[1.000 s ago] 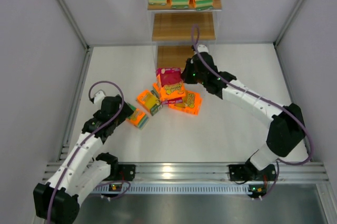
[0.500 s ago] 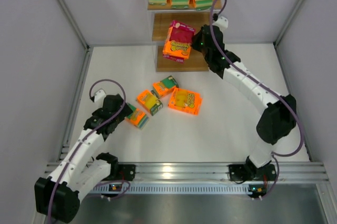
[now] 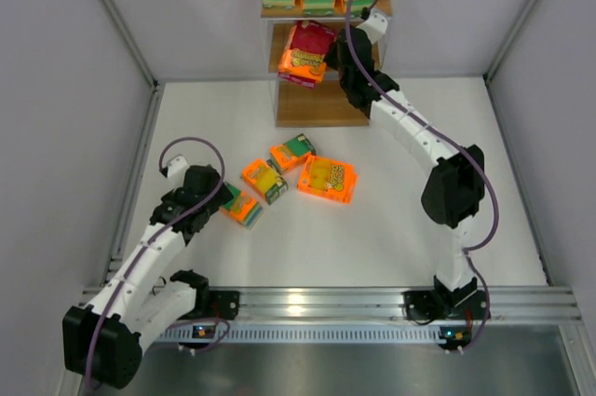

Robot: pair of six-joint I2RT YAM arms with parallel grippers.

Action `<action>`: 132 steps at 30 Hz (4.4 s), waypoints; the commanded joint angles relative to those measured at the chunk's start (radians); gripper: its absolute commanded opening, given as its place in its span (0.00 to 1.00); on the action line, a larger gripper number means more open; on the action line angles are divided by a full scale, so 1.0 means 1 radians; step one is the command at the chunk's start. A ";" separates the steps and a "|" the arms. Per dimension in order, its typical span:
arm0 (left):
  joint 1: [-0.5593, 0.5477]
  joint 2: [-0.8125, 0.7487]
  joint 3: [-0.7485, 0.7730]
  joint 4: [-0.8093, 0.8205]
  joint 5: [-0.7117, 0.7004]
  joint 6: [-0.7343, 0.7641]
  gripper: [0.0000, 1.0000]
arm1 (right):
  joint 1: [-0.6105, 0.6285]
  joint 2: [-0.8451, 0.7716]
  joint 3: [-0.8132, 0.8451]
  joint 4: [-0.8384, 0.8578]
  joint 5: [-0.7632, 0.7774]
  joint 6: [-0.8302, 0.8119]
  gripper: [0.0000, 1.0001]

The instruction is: Place and organize the cleaning sponges onto the shelf

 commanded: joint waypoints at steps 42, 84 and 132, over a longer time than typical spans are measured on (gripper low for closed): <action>0.038 0.020 0.023 0.069 0.048 0.077 0.98 | 0.016 -0.020 0.020 0.051 -0.143 0.093 0.47; 0.041 0.018 0.033 0.071 0.047 0.106 0.98 | 0.084 -0.055 -0.097 0.149 0.009 -0.329 0.00; 0.073 0.081 0.066 0.138 0.074 0.180 0.98 | 0.085 -0.135 -0.308 0.362 -0.017 -0.455 0.60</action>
